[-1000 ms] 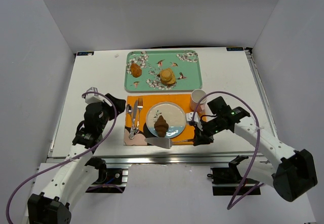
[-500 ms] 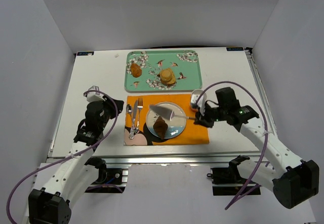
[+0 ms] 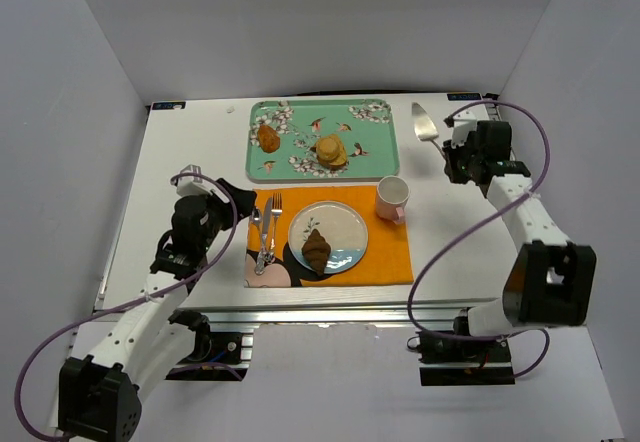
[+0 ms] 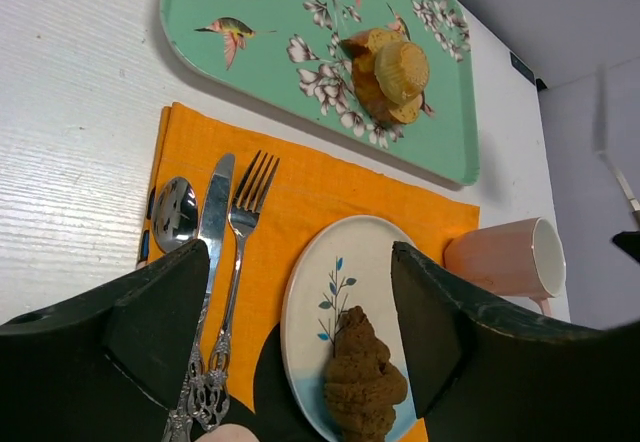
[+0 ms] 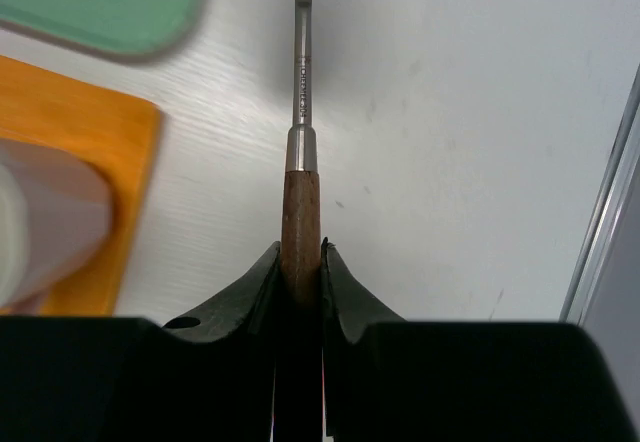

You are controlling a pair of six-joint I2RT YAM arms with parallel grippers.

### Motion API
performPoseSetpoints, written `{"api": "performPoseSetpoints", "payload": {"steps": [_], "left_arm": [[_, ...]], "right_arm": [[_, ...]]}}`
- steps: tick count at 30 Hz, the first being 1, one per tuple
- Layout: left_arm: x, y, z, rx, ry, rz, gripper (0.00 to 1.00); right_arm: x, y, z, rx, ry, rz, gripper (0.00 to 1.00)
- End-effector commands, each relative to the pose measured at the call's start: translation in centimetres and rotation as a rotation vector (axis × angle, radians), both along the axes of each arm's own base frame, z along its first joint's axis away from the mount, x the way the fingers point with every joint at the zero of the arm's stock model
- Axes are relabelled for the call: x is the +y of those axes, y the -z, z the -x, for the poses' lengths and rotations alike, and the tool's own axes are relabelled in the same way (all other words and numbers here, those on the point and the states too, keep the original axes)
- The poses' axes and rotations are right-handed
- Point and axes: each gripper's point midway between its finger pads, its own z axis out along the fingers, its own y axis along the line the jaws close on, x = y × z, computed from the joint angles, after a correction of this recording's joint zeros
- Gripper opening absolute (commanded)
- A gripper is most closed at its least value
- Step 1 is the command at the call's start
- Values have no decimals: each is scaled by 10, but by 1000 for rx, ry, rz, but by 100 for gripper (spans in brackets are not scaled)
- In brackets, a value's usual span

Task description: Place the bread

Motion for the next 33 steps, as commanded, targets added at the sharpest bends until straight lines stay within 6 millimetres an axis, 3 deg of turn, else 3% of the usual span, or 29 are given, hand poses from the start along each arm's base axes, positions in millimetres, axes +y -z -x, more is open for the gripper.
{"api": "performPoseSetpoints", "payload": {"steps": [1, 2, 6, 11, 12, 13, 15, 16, 18, 19, 21, 22, 27, 29, 31, 33], "left_arm": [[-6, -6, -5, -26, 34, 0, 83], [-9, 0, -6, -6, 52, -1, 83], [-23, 8, -7, 46, 129, 1, 84], [-43, 10, -4, 70, 209, -33, 85], [-44, 20, -1, 108, 215, -62, 85], [-56, 17, 3, 107, 252, -79, 85], [-69, 26, 10, 136, 289, -132, 85], [-73, 27, 12, 139, 302, -146, 85], [-85, 28, 18, 150, 340, -168, 85], [-84, 28, 16, 150, 327, -186, 85], [-92, 27, 21, 155, 355, -213, 85], [-93, 30, 22, 163, 357, -233, 85], [-119, 34, 30, 188, 439, -328, 84], [-127, 47, 30, 219, 468, -378, 84], [-139, 47, 33, 228, 508, -411, 83], [-144, 60, 37, 267, 541, -474, 83]], "right_arm": [[-47, 32, 1, 107, 182, 53, 0], [-57, 48, 3, 151, 205, 61, 0], [-79, 81, 10, 223, 273, 93, 0], [-85, 112, 19, 275, 289, 121, 0], [-85, 116, 21, 286, 283, 125, 0], [-85, 123, 22, 304, 278, 128, 0], [-84, 128, 25, 321, 258, 135, 9], [-84, 128, 25, 323, 247, 138, 26], [-83, 127, 27, 333, 226, 146, 44], [-84, 122, 28, 330, 219, 143, 58], [-84, 112, 31, 329, 198, 149, 73], [-82, 99, 31, 300, 180, 139, 87], [-82, 47, 28, 153, 128, 170, 89], [-83, 14, 16, 32, 163, 160, 90], [-79, -16, 3, -73, 198, 112, 89], [-70, -29, -3, -98, 179, 76, 90]]}}
